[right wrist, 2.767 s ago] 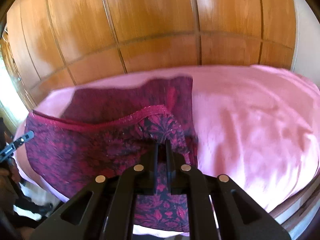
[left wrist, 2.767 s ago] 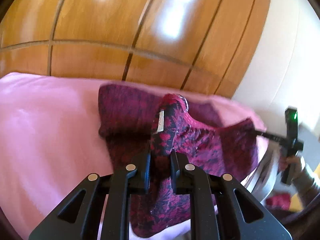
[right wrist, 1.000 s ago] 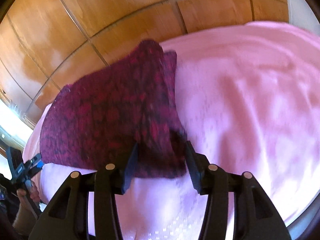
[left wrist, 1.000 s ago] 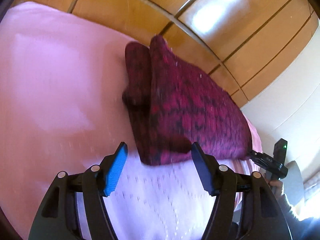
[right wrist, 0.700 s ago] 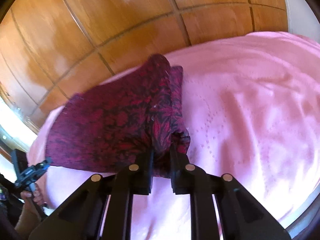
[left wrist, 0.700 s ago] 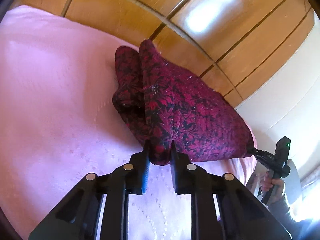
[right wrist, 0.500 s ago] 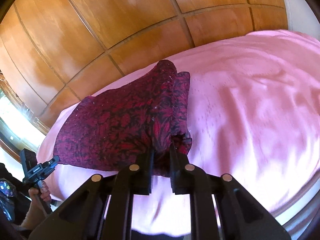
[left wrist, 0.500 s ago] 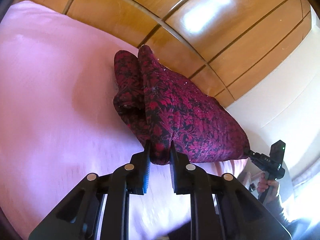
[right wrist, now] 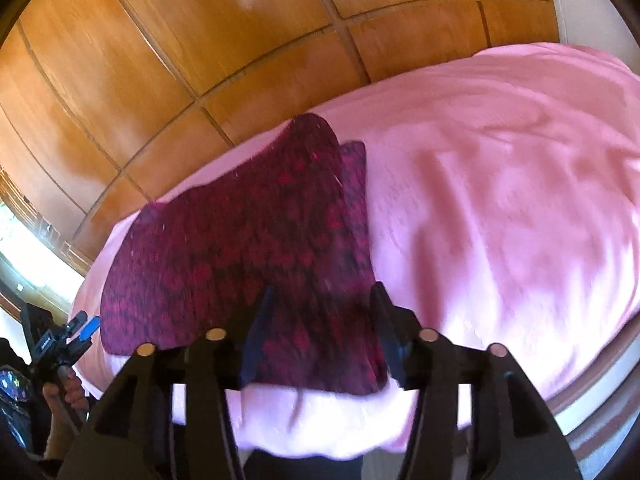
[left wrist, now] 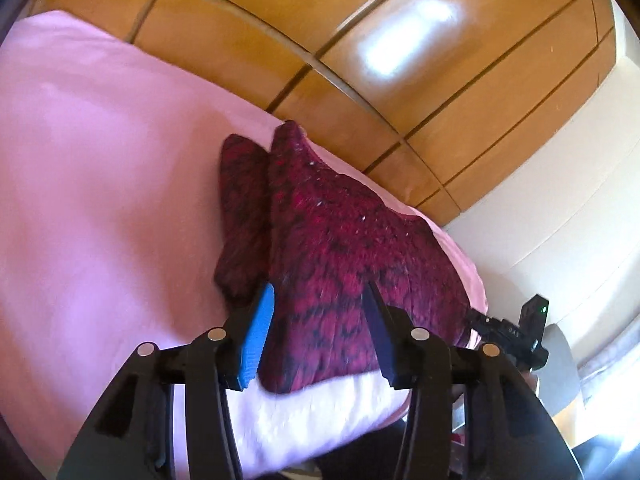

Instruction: Fold small clothes

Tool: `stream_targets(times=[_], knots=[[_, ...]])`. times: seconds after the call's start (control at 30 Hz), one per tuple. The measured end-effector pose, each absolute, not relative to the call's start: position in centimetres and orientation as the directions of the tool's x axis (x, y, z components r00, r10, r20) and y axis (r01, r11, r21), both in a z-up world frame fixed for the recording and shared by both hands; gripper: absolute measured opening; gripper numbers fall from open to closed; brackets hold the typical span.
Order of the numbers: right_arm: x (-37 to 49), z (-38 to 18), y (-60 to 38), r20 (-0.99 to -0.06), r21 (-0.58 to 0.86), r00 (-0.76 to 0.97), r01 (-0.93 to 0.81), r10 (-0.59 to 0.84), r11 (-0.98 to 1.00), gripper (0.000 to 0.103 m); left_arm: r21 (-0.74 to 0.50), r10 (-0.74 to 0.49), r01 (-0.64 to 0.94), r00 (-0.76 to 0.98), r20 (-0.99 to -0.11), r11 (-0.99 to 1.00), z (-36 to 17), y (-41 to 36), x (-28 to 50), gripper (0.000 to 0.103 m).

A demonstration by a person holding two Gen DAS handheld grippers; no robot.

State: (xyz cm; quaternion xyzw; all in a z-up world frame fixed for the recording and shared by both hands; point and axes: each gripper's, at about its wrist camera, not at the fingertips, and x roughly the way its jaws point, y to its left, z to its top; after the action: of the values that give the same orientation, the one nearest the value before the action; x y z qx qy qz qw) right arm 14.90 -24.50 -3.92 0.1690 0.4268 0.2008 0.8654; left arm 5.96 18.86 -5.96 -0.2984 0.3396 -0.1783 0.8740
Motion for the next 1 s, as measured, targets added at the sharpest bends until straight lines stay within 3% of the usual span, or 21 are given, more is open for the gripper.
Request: stream_targets(times=[0.1, 0.13, 0.17, 0.3, 0.4, 0.5, 0.53, 0.6, 0.63, 0.8, 0.9, 0.93, 0.97, 1.0], knots=[[16.3, -4.3, -23.5, -0.676, 0.443, 0.563, -0.206, 0.476, 0.872, 0.046, -0.603, -0.478, 0.089, 0.704, -0.525, 0.793, -6.4, 18.1, 8.1, 0.042], [17.2, -4.5, -22.7, -0.685, 0.427, 0.558, -0.213, 0.468, 0.879, 0.028, -0.602, -0.474, 0.083, 0.705, -0.528, 0.794, -6.6, 18.6, 8.5, 0.017], [17.6, -4.5, -22.3, -0.697, 0.397, 0.564, -0.211, 0.443, 0.893, 0.013, -0.593, -0.457, 0.069, 0.709, -0.537, 0.802, -6.7, 18.9, 9.0, 0.012], [18.3, -2.9, -21.6, -0.652, 0.377, 0.629, -0.215, 0.424, 0.901, 0.012, -0.540, -0.389, 0.034, 0.732, -0.560, 0.841, -6.2, 19.2, 9.4, 0.011], [19.2, -4.8, -21.1, -0.709, 0.322, 0.603, -0.183, 0.365, 0.929, 0.012, -0.507, -0.361, -0.009, 0.691, -0.626, 0.862, -8.3, 18.9, 10.0, 0.011], [19.5, -7.6, -21.2, -0.744, 0.330, 0.564, -0.154, 0.357, 0.931, 0.013, -0.536, -0.392, 0.013, 0.697, -0.600, 0.844, -8.0, 18.9, 9.0, 0.013], [19.3, -7.4, -21.4, -0.741, 0.340, 0.565, -0.151, 0.363, 0.928, 0.014, -0.537, -0.388, 0.014, 0.706, -0.592, 0.844, -7.5, 19.1, 8.7, 0.021], [19.3, -6.9, -21.7, -0.732, 0.350, 0.574, -0.146, 0.368, 0.925, 0.030, -0.532, -0.388, 0.028, 0.718, -0.578, 0.846, -6.4, 19.5, 8.7, 0.028], [19.3, -6.6, -21.9, -0.728, 0.341, 0.586, -0.139, 0.355, 0.930, 0.044, -0.526, -0.382, 0.031, 0.725, -0.574, 0.850, -6.0, 19.6, 8.9, 0.032], [18.9, -3.1, -21.8, -0.655, 0.351, 0.661, -0.164, 0.367, 0.922, 0.050, -0.544, -0.405, 0.060, 0.737, -0.542, 0.837, -4.5, 20.1, 12.0, 0.060], [18.9, -1.5, -19.4, -0.628, 0.326, 0.671, -0.235, 0.395, 0.916, 0.055, -0.540, -0.404, 0.041, 0.711, -0.575, 0.841, -4.9, 19.6, 15.7, 0.060], [19.1, -1.3, -18.5, -0.627, 0.314, 0.669, -0.252, 0.399, 0.915, 0.057, -0.539, -0.386, 0.002, 0.699, -0.601, 0.842, -5.4, 19.7, 17.2, 0.057], [19.4, -1.2, -17.6, -0.631, 0.291, 0.669, -0.266, 0.393, 0.919, 0.058, -0.541, -0.376, -0.027, 0.690, -0.618, 0.840, -5.7, 19.8, 18.5, 0.047], [19.8, -1.1, -16.9, -0.637, 0.272, 0.668, -0.271, 0.384, 0.923, 0.058, -0.546, -0.387, -0.024, 0.680, -0.622, 0.837, -6.0, 19.7, 19.3, 0.013]])
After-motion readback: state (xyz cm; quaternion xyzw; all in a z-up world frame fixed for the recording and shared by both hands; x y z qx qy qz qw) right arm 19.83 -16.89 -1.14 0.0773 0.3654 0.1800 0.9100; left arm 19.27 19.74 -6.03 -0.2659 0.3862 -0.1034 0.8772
